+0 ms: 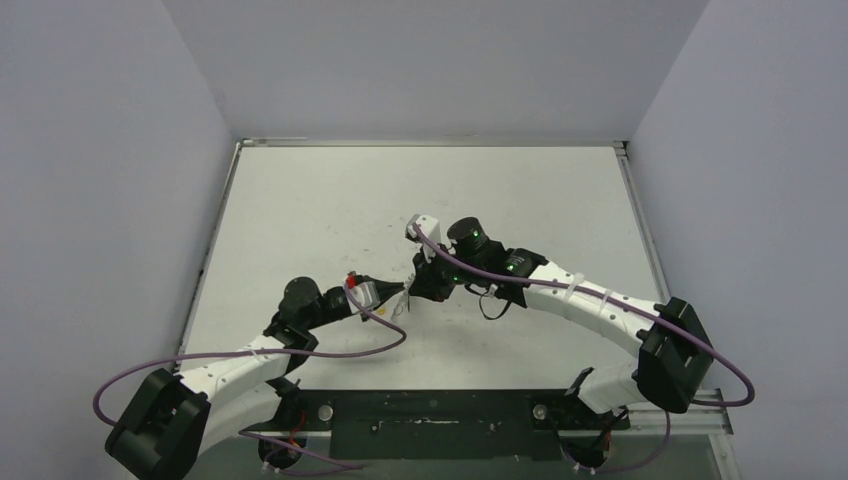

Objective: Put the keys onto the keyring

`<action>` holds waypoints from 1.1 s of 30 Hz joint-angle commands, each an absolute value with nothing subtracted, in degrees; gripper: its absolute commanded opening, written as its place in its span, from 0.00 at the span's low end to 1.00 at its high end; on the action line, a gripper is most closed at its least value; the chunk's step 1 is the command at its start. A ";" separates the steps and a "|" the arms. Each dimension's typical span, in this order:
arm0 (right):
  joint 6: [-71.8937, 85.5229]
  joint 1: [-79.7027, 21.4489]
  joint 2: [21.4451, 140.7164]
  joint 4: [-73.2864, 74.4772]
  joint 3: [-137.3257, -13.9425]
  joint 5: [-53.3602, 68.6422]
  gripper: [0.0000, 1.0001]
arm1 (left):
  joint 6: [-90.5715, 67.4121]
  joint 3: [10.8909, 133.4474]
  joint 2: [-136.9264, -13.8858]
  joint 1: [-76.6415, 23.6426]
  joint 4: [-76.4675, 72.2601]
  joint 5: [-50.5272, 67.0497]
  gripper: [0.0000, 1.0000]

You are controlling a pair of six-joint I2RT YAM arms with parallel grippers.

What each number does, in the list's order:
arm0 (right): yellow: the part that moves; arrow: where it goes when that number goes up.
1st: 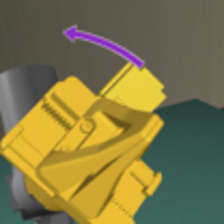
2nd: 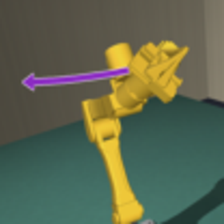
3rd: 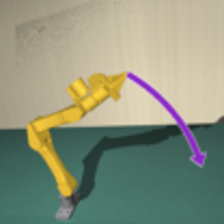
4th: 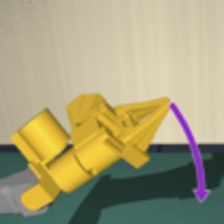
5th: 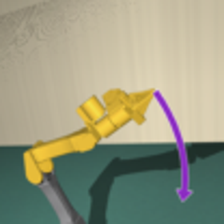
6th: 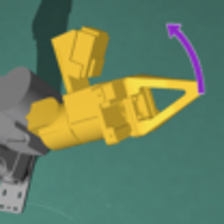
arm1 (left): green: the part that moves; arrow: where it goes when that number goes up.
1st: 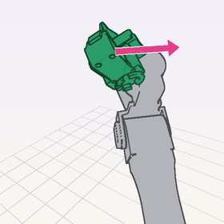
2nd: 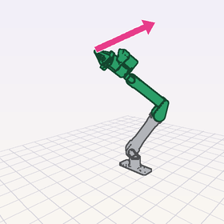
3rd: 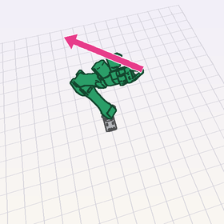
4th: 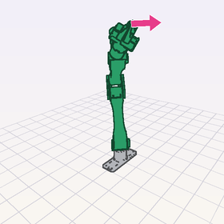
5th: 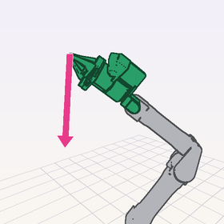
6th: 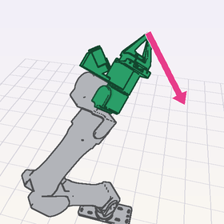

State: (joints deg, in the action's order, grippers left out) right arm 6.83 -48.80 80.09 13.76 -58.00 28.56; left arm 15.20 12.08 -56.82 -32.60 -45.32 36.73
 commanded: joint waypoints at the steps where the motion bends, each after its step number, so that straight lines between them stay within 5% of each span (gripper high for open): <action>1: 7.49 -48.91 79.68 12.03 -60.20 24.34 0.00 | 14.82 12.39 -56.40 -33.13 -48.37 36.56 0.00; 20: 6.57 -48.95 76.84 10.68 -58.44 29.66 0.00 | 14.97 12.39 -56.00 -33.31 -47.91 36.04 0.00; 33: 7.83 -48.34 77.14 12.23 -57.09 19.68 0.00 | 14.91 12.22 -55.57 -33.31 -47.82 35.98 0.00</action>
